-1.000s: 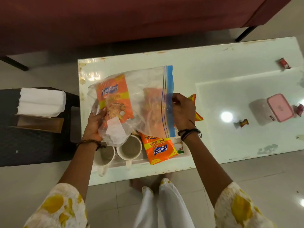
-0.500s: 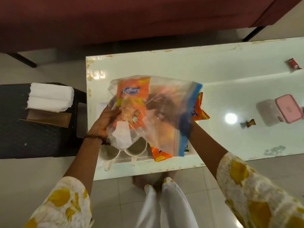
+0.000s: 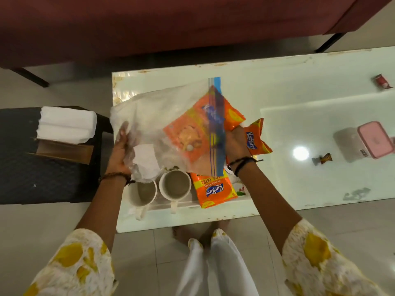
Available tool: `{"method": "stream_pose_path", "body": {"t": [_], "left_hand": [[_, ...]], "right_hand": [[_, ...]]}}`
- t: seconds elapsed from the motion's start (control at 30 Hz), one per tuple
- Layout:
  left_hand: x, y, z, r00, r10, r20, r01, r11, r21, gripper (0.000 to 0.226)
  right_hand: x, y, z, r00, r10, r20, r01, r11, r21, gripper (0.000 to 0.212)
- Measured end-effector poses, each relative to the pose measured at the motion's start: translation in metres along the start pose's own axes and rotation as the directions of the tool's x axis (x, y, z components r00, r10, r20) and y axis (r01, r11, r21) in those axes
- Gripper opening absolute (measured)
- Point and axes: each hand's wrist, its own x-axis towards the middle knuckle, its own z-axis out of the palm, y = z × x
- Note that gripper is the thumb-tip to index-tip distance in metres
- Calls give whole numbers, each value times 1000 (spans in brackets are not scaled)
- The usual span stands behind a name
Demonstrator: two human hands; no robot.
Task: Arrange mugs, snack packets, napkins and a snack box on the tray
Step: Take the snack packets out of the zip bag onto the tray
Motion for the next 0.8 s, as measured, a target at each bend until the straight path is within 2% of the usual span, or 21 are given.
{"method": "stream_pose_path", "body": {"t": [0.03, 0.2, 0.4, 0.47, 0.53, 0.63, 0.7, 0.8], "left_hand": [[-1, 0, -5, 1000, -8, 4, 8, 1000, -24, 54], [-6, -4, -15, 996, -37, -80, 34, 999, -27, 49], [-13, -5, -13, 994, -21, -111, 13, 997, -72, 60], [-12, -4, -14, 990, -8, -138, 8, 1000, -1, 54], [-10, -3, -13, 983, 3, -184, 16, 995, 103, 58], [-8, -3, -15, 994, -23, -106, 23, 1000, -10, 50], [-6, -2, -15, 994, -39, -104, 36, 999, -31, 49], [-6, -4, -10, 994, -40, -104, 32, 997, -75, 47]], "right_hand": [[-3, -5, -2, 999, -16, -43, 16, 1000, 17, 15], [-21, 10, -35, 987, 3, -162, 28, 982, 187, 15], [-37, 40, -64, 941, 183, -285, -65, 924, 376, 18], [-40, 47, -72, 916, 246, -317, -93, 898, 429, 19], [-43, 54, -77, 889, 285, -359, -101, 885, 454, 23], [-48, 64, -84, 832, 312, -458, -77, 883, 463, 28], [-53, 72, -87, 798, 305, -520, -56, 896, 440, 31], [-61, 83, -89, 796, 290, -531, -85, 923, 376, 38]]}}
